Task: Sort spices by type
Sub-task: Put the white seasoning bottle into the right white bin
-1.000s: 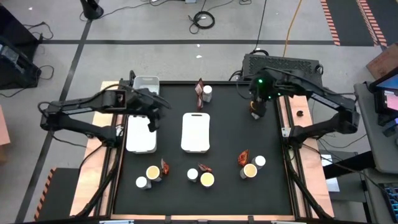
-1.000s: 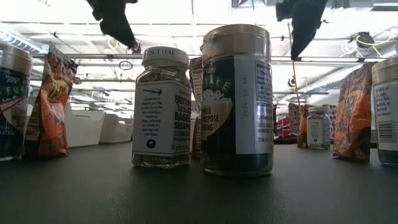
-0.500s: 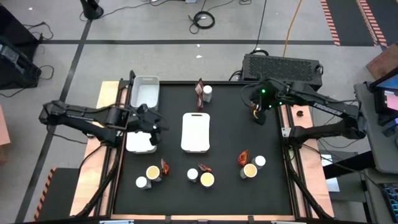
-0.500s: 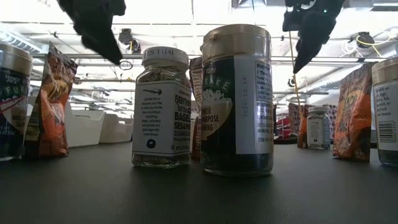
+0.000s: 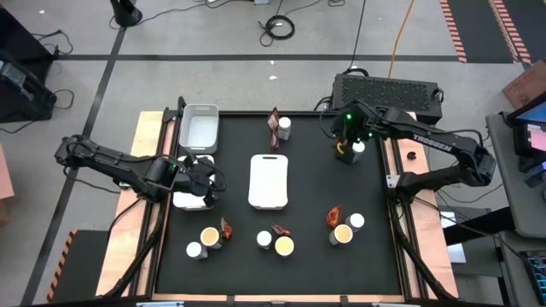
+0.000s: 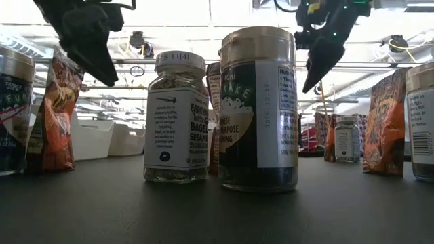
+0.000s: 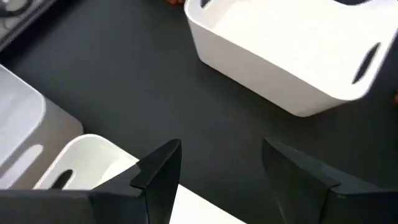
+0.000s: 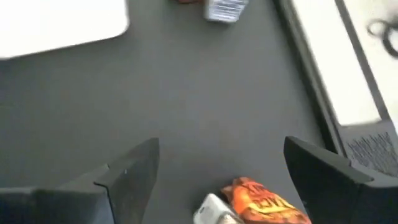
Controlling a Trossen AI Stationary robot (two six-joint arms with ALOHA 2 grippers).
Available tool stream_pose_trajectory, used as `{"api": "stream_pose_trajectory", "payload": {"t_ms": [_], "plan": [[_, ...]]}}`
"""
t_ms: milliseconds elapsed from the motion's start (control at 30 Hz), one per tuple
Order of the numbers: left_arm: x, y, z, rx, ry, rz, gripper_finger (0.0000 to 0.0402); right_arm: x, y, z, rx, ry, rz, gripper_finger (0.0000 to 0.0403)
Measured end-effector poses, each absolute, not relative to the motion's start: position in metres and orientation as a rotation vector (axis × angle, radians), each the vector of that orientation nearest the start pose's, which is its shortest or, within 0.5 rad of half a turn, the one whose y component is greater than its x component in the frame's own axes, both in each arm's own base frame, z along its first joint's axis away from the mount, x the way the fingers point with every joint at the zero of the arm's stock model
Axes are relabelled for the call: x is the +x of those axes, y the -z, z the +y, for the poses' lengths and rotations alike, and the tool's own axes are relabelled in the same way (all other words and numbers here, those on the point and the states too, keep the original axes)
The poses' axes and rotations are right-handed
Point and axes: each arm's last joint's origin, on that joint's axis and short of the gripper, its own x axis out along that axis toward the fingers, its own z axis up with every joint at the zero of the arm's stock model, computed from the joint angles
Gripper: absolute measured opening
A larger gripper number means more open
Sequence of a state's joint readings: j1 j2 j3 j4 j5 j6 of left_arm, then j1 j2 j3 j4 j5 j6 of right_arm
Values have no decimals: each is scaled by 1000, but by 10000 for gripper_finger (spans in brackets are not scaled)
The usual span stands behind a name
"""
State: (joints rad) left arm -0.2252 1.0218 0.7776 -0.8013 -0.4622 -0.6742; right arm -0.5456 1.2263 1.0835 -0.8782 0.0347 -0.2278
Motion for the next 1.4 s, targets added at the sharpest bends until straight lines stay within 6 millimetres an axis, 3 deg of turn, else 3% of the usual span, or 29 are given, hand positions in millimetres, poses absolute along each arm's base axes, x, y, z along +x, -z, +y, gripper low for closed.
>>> {"api": "stream_pose_trajectory", "payload": {"t_ms": [267, 467, 700, 1200, 1400], "plan": [[183, -248, -19, -196, -526, 860, 226, 175, -315, -130, 219, 762, 1154, 322], [184, -248, -18, -190, -495, 863, 226, 161, -304, -131, 457, 871, 1203, 322], [184, -248, -19, -188, -447, 885, 226, 154, -280, -134, 559, 854, 1253, 322], [184, -248, -19, -192, -449, 888, 226, 153, -232, -132, 550, 822, 1268, 322], [184, -248, -20, -202, -434, 894, 226, 155, -228, -134, 525, 817, 1251, 322]]}}
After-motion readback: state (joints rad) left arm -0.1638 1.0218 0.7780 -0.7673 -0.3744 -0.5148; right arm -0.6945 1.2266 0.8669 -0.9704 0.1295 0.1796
